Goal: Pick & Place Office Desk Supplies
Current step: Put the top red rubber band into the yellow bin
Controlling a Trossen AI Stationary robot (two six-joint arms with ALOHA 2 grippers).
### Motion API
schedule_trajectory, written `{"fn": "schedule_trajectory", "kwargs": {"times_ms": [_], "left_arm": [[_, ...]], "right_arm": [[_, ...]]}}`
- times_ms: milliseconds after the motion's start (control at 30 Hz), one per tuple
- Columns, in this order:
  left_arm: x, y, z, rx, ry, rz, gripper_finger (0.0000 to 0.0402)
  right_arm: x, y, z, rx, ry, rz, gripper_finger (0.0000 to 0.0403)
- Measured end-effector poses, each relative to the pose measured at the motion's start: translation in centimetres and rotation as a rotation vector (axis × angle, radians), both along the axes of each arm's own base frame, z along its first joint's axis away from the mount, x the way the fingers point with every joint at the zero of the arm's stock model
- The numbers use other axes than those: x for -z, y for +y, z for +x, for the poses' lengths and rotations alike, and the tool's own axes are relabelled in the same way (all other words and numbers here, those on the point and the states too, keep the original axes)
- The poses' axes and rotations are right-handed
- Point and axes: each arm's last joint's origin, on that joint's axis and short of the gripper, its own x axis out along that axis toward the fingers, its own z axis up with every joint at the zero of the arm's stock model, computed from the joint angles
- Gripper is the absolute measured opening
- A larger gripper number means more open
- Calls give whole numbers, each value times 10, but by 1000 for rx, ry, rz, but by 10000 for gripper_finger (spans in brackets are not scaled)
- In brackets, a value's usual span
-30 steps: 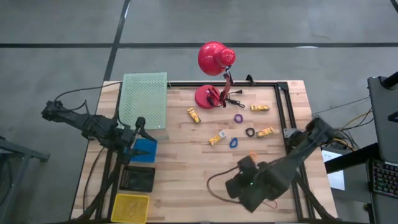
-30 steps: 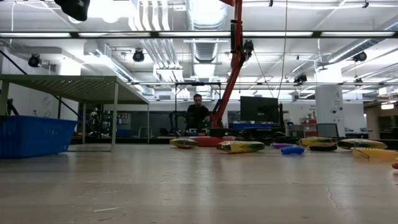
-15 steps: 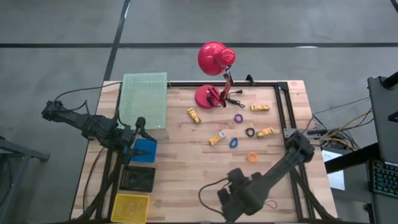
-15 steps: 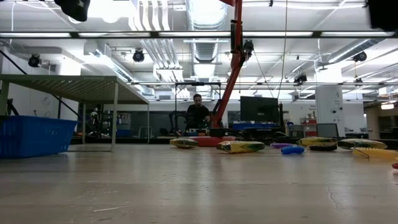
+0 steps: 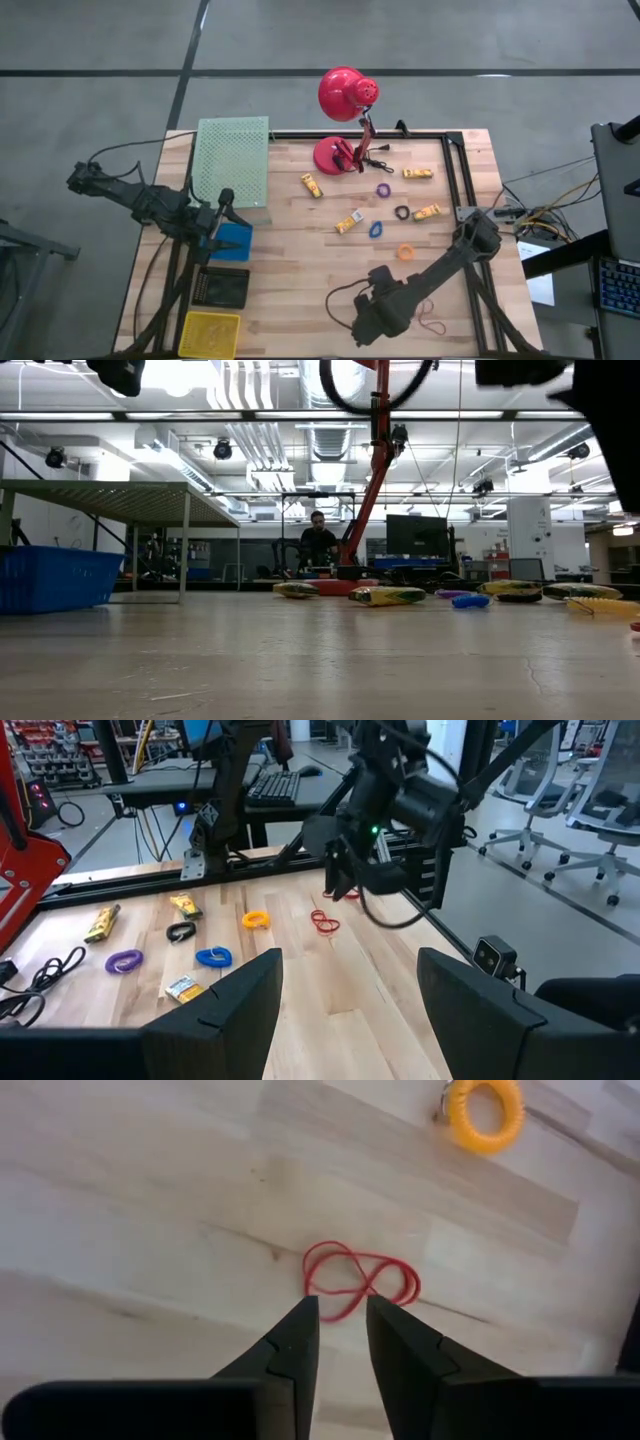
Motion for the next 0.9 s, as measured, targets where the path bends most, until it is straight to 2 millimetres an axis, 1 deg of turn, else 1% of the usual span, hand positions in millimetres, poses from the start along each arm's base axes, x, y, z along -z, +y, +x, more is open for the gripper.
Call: {"fn": "schedule_trajectory", "kwargs": {"times_ms": [200, 333, 500, 633, 900], "left_arm": [[0, 0, 0, 0, -1, 0, 241], [0, 0, 0, 0, -1, 2, 240], [0, 0, 0, 0, -1, 2, 240], [0, 0, 0, 0, -1, 2, 241], [0, 0, 0, 0, -1, 2, 241]], "right_arm": [[23, -1, 0, 5, -11, 31, 80], [33, -1, -1, -9, -36, 66, 69], [43, -6, -6, 8, 28, 82, 63], [49, -5, -7, 11, 20, 102, 63], [50, -3, -4, 6, -8, 122, 65]]}}
